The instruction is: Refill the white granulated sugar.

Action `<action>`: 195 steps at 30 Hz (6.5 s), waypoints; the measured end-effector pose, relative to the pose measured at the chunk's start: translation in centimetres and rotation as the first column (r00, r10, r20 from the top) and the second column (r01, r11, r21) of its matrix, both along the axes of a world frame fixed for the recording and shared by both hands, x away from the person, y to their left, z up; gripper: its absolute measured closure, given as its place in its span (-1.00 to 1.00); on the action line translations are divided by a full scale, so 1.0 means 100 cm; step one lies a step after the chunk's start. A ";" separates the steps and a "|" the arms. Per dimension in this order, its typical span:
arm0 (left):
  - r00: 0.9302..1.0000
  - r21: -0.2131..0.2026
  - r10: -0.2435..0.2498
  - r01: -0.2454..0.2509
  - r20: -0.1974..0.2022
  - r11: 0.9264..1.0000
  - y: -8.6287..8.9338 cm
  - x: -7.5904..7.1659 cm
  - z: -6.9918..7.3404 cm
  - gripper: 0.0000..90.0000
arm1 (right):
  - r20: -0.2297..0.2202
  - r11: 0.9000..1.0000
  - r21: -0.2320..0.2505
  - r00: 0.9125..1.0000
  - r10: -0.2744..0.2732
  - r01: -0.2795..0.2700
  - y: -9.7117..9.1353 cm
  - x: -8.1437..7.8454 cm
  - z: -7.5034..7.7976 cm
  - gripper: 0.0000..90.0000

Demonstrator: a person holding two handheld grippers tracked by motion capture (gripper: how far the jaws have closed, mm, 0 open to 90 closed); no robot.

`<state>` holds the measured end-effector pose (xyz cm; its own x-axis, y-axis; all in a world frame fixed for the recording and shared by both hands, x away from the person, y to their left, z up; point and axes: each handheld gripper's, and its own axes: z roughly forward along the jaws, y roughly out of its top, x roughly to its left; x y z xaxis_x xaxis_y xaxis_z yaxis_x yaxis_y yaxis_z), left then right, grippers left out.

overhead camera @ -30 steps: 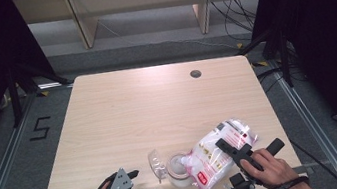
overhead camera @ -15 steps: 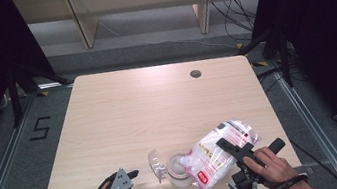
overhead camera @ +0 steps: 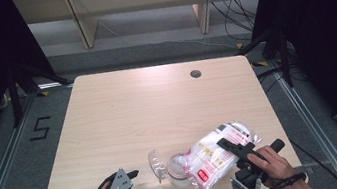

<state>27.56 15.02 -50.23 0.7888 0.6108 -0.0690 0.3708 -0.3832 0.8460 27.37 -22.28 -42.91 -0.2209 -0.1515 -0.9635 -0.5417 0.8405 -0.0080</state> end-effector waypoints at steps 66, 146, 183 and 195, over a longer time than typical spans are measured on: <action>1.000 0.022 -0.003 0.003 0.003 1.000 0.003 0.002 0.001 -0.63 | -0.579 0.647 0.696 0.775 0.252 0.310 -0.028 0.052 -0.044 0.71; 1.000 -0.016 0.010 -0.010 0.003 1.000 0.002 0.000 0.003 -0.63 | -0.742 0.393 0.660 0.637 0.208 0.641 -0.071 0.026 -0.053 0.01; 1.000 -0.006 -0.006 0.006 -0.018 1.000 0.002 -0.003 0.021 -0.24 | -0.834 0.329 0.541 0.546 0.086 0.774 -0.082 -0.023 -0.051 -0.23; 0.998 -0.004 -0.024 0.024 0.055 1.000 0.000 -0.011 0.026 0.61 | -0.833 0.363 0.534 0.548 0.072 0.764 -0.081 -0.025 -0.052 -0.21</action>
